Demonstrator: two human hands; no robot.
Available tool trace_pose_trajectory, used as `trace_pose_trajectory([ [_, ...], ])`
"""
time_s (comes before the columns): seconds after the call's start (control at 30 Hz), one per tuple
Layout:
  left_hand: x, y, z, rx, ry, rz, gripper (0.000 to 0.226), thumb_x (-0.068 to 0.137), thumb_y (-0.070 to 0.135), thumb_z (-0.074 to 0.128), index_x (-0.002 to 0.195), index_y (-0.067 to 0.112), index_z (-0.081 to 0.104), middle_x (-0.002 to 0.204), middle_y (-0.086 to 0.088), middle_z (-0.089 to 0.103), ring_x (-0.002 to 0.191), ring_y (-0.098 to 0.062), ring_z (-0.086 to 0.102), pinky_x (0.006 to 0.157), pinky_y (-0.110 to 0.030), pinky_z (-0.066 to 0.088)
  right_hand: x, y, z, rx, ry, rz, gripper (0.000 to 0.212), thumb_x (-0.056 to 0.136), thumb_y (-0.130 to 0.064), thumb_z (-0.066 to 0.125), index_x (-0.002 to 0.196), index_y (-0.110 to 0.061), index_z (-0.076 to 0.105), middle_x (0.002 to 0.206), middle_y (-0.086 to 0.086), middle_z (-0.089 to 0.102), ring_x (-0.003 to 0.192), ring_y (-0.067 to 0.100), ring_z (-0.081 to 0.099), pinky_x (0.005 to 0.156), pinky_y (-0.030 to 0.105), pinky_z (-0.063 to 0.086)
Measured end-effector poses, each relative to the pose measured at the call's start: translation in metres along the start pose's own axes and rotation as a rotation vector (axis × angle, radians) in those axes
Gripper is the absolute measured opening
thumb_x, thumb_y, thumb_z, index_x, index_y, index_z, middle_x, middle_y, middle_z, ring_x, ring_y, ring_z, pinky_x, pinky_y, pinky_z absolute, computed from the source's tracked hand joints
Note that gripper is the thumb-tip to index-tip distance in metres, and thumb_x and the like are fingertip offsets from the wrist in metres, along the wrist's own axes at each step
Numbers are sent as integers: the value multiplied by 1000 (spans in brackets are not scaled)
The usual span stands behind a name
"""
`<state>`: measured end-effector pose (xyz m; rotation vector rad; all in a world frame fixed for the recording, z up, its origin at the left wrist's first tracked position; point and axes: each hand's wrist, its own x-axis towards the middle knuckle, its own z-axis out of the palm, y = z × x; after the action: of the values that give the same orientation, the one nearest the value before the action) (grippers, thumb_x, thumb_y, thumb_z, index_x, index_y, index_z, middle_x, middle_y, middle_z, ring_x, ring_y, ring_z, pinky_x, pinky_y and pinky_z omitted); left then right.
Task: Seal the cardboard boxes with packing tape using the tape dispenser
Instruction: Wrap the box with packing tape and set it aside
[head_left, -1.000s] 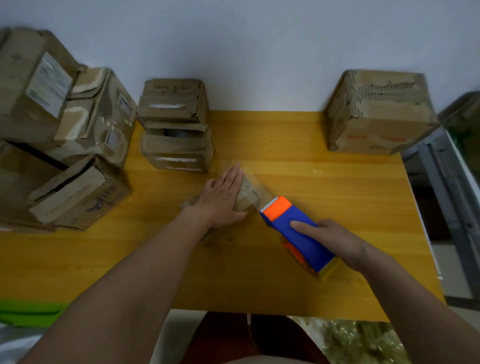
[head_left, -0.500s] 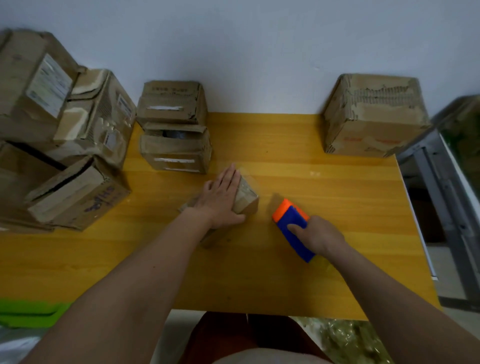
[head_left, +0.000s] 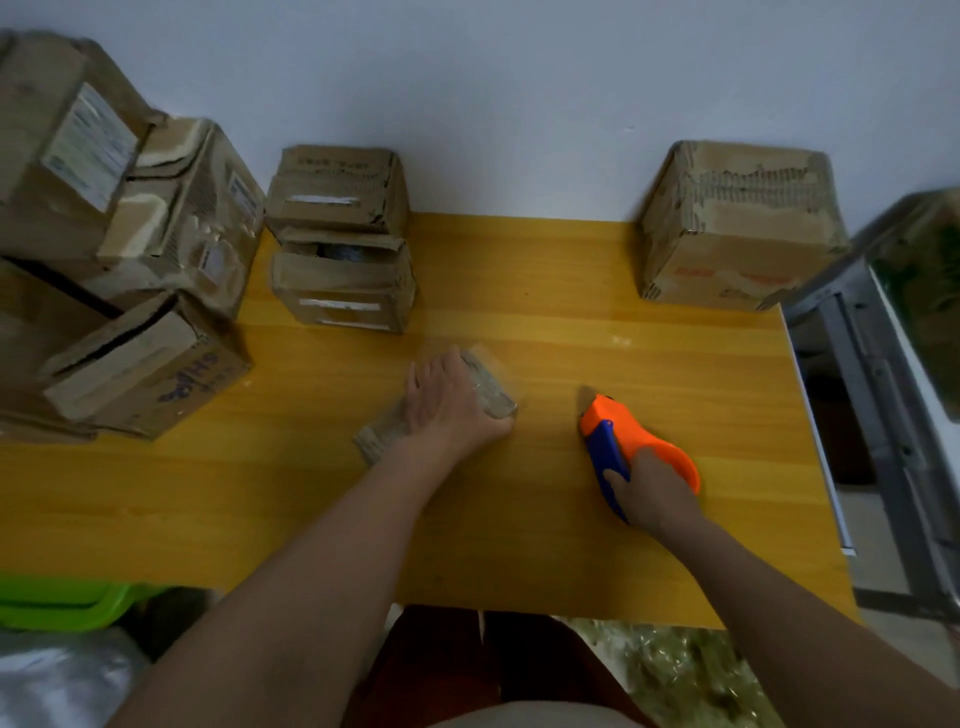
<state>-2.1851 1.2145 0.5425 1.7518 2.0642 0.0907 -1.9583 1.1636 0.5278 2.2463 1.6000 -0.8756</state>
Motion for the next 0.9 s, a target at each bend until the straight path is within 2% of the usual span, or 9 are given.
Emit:
trace_pose_trajectory([
  [0.13, -20, -17, 3, 73, -55, -23, 118, 57, 66, 76, 147, 18, 15, 145, -7, 27, 135, -28, 26, 116, -45, 17, -8, -7, -5, -49, 312, -56, 49, 88, -38, 64, 106, 5, 52, 109, 24, 56, 106, 39, 50, 90, 41, 37],
  [0.2, -28, -23, 6, 106, -49, -46, 121, 57, 66, 77, 148, 22, 10, 145, -8, 24, 134, -29, 24, 113, -45, 19, -21, -24, -2, 163, 524, -282, 28, 89, -17, 63, 98, 8, 56, 98, 28, 55, 97, 43, 52, 88, 43, 34],
  [0.27, -33, -24, 10, 125, -26, -67, 125, 56, 69, 75, 149, 20, 7, 146, -8, 25, 134, -29, 25, 112, -45, 21, -42, -52, 6, 361, 584, -588, 12, 88, -2, 56, 94, 7, 61, 91, 27, 58, 90, 41, 55, 85, 37, 34],
  [0.37, -35, -24, 18, 84, 8, -107, 127, 60, 74, 67, 151, 12, 3, 150, -9, 24, 137, -28, 23, 114, -43, 17, -56, -90, 31, 415, 373, -828, 29, 93, 1, 46, 118, 8, 59, 120, 24, 59, 116, 33, 52, 105, 34, 34],
  [0.47, -36, -33, 24, 18, 12, -72, 118, 69, 71, 59, 151, 10, 0, 152, -11, 22, 138, -29, 20, 115, -42, 12, -51, -107, 48, 411, 218, -734, 42, 98, -3, 39, 140, 0, 40, 148, 15, 38, 139, 25, 33, 117, 32, 21],
  [0.6, -36, -56, 17, 23, -146, 96, 132, 66, 67, 68, 149, 11, -18, 160, -5, -2, 146, -26, 7, 118, -39, 4, -42, -119, 56, 535, 289, -629, 45, 99, -10, 42, 143, -5, 37, 146, 11, 41, 134, 23, 38, 114, 27, 22],
  [0.77, -38, -62, 7, 81, -153, 184, 131, 64, 54, 77, 152, 16, -12, 161, 0, -3, 147, -19, 4, 118, -36, 8, -28, -128, 54, 643, 158, -468, 41, 100, -17, 44, 139, -5, 44, 142, 12, 48, 131, 25, 43, 109, 27, 29],
  [0.83, -39, -64, 1, 110, -196, 142, 134, 60, 57, 79, 151, 26, -14, 161, 0, -4, 147, -23, 2, 117, -43, 8, -19, -124, 40, 617, -14, -447, 38, 101, -24, 43, 133, -7, 53, 134, 14, 56, 126, 29, 49, 104, 32, 37],
  [0.9, -43, -68, -4, 128, -254, 51, 134, 57, 68, 77, 145, 44, -21, 159, -3, -4, 145, -30, 3, 114, -56, 9, -13, -123, 28, 498, -37, -429, 43, 101, -33, 41, 134, -7, 51, 136, 14, 53, 129, 29, 46, 103, 31, 35],
])
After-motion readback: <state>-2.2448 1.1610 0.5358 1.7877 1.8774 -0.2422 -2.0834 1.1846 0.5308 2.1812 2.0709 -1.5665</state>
